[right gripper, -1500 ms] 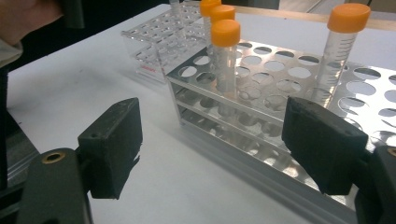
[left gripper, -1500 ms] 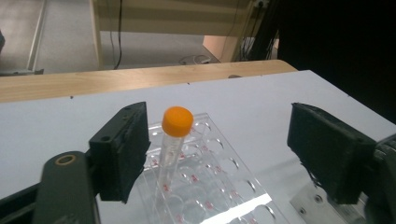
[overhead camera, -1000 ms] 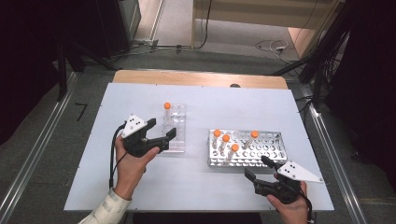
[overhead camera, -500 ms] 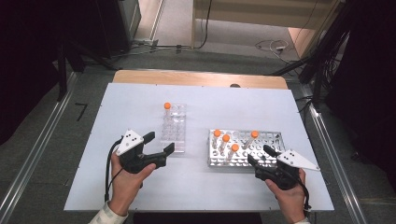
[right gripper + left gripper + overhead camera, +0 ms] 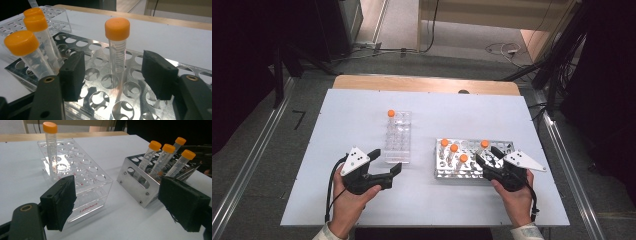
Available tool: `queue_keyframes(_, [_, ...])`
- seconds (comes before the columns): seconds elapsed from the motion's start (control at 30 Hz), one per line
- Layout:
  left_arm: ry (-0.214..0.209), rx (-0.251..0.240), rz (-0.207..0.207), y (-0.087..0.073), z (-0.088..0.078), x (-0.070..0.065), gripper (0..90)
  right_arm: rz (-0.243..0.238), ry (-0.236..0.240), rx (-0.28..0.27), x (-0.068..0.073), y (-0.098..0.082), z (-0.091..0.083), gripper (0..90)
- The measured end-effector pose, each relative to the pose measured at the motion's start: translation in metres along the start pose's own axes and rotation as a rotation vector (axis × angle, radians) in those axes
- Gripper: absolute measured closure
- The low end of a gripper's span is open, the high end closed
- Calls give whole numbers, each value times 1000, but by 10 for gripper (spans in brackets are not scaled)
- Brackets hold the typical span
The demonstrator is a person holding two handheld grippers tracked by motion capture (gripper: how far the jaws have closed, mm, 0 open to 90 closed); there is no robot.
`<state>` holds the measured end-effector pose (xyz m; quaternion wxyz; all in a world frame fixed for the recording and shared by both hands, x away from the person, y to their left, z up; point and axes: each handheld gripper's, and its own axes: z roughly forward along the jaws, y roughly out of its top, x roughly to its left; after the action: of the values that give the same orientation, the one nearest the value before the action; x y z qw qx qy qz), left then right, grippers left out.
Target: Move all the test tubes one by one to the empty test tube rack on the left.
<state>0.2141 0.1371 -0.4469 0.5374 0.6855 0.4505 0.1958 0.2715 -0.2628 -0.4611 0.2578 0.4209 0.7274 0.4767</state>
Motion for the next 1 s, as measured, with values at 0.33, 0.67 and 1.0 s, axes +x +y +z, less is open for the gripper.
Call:
queue_keyframes(0.33, [3, 2, 2, -1, -2, 2, 153, -4, -50, 8, 1, 2, 15, 533])
queue_keyframes(0.67, [-1, 7, 5, -3, -2, 1, 154, -10, -55, 20, 2, 2, 20, 674])
queue_keyframes(1.0, [-9, 13, 6, -3, -2, 1, 154, 0, -58, 15, 0, 2, 18, 720])
